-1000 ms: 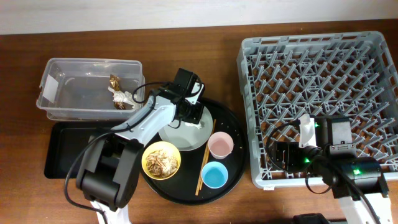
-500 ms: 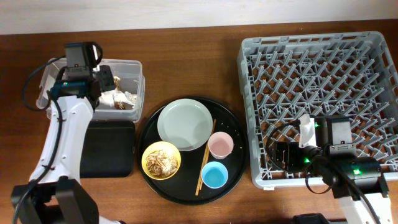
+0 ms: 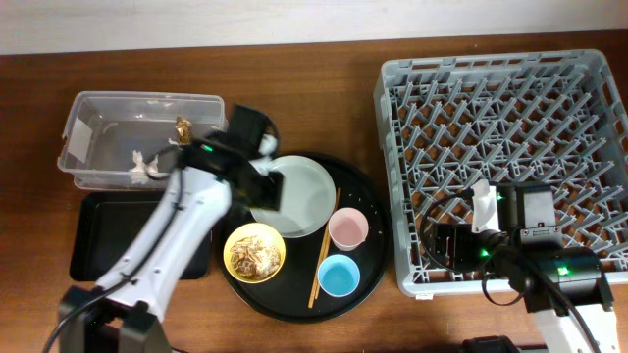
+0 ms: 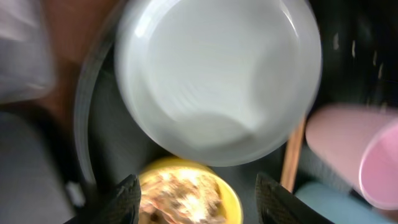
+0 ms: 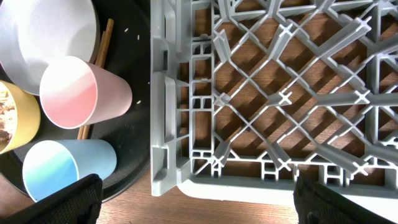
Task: Sort waste into correct bins and load items into the dishwasher rack
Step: 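Grasp the yellow bowl with the left gripper and lift it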
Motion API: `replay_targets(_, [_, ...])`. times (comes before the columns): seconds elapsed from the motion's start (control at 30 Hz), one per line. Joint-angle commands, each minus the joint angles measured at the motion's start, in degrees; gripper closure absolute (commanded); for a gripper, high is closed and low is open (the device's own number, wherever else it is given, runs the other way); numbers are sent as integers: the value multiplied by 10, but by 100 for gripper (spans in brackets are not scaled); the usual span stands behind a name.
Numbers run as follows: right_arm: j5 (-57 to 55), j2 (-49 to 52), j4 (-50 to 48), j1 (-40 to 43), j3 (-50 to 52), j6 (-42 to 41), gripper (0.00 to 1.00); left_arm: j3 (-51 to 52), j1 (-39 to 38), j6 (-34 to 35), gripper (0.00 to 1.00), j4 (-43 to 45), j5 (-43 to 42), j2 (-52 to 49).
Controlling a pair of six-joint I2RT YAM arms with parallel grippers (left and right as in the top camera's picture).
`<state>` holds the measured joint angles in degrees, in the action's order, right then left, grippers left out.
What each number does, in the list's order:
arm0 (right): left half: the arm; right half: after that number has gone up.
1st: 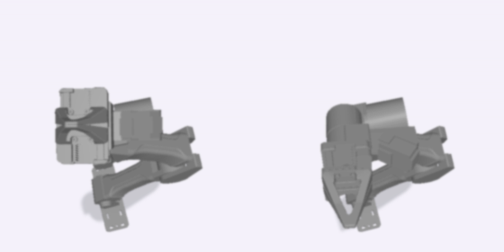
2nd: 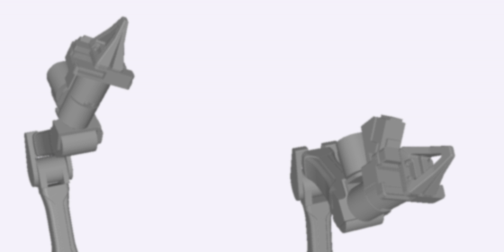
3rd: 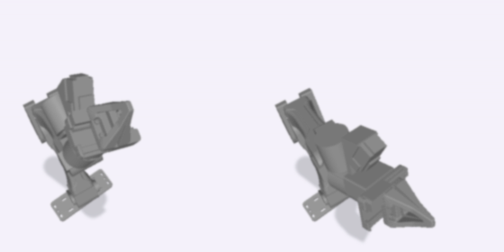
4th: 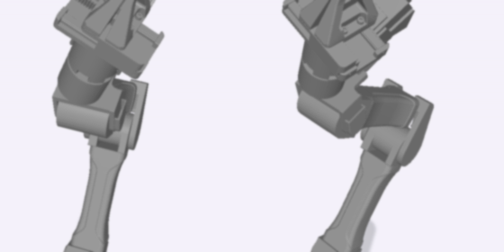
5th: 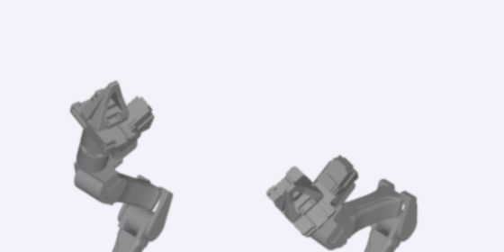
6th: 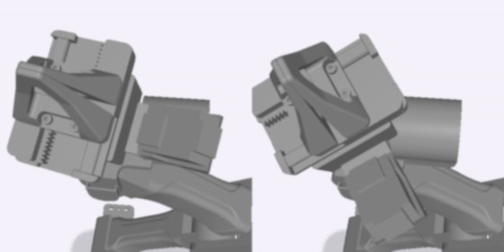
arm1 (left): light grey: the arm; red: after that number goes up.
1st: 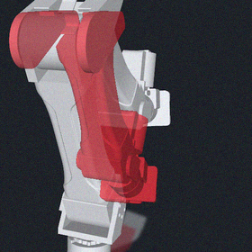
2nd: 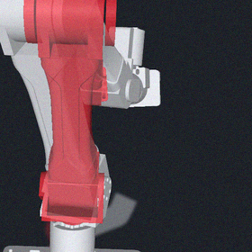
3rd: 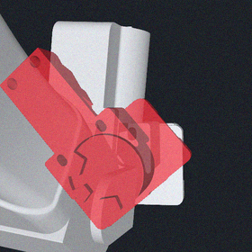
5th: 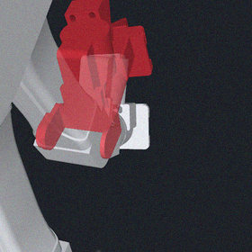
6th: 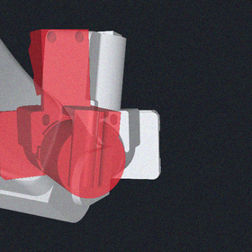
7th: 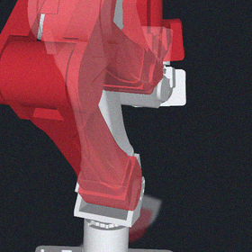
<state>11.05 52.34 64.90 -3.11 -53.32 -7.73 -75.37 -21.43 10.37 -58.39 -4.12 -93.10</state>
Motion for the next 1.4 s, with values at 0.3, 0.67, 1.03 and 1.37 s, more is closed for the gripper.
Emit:
replay_targets(0.3, [-5,-2,8,-3,-11,-3,1,208,-82,100,58,106,-7,8])
replay_targets(0.67, [-5,-2,12,-3,-11,-3,1,219,-113,100,79,130,-4,8])
replay_targets(1.03, [-5,-2,19,-3,-11,-3,1,212,-170,100,100,116,69,18])
replay_targets(1.37, [-5,-2,21,-3,-11,-3,1,163,74,-16,100,86,-25,172])
